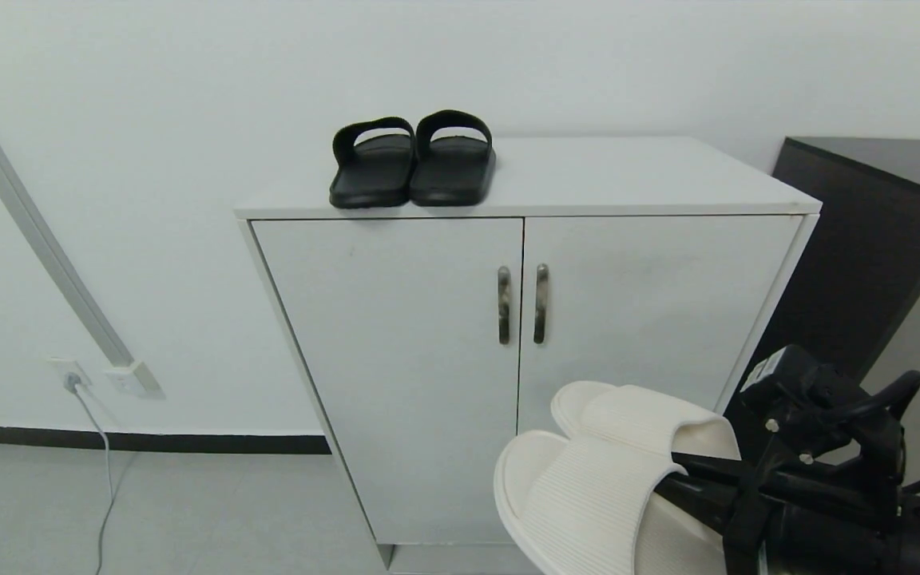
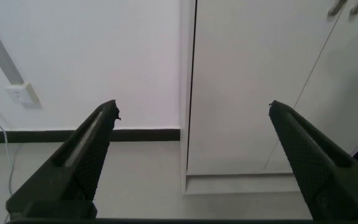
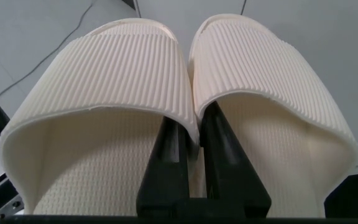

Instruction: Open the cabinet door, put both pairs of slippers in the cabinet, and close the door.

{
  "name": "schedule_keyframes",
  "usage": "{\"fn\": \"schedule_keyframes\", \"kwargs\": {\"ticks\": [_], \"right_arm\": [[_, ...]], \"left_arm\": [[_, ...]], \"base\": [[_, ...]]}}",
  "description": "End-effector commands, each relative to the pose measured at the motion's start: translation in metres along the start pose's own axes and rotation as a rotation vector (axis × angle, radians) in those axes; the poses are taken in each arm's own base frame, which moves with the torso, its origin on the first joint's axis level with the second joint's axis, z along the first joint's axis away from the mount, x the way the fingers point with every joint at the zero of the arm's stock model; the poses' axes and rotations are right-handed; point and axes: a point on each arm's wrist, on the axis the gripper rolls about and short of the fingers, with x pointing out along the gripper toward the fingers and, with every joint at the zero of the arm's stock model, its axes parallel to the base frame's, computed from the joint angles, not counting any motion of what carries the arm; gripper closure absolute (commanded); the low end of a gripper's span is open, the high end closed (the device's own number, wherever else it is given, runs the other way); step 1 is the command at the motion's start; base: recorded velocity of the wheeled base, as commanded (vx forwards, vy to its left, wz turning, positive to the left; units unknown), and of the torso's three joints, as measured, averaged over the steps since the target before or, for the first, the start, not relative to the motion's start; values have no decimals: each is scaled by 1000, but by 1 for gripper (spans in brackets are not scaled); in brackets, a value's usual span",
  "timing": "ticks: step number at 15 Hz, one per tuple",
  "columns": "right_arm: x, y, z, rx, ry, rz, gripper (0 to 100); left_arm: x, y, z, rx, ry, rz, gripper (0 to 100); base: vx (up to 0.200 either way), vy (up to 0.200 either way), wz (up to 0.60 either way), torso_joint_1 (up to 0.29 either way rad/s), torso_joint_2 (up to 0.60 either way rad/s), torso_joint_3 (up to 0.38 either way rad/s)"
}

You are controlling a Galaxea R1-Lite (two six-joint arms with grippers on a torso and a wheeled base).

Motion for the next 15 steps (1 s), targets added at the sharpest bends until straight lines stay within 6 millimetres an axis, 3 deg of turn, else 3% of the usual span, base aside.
{"fn": "schedule_keyframes", "kwargs": {"ticks": [1,8,15], "right_arm": [[-1,0,1,0,-4,0,100],[-2,0,-1,-2,-1,2,100],[-1,0,-2,-5,5,2,100]], "left_arm": [[0,0,0,0,0,2,0],[0,0,0,0,1,2,0],[0,0,0,1,0,0,0]], "base": [[0,0,0,-105,456,359],[0,0,0,-46,438,389],[0,0,0,1,60,56]]}}
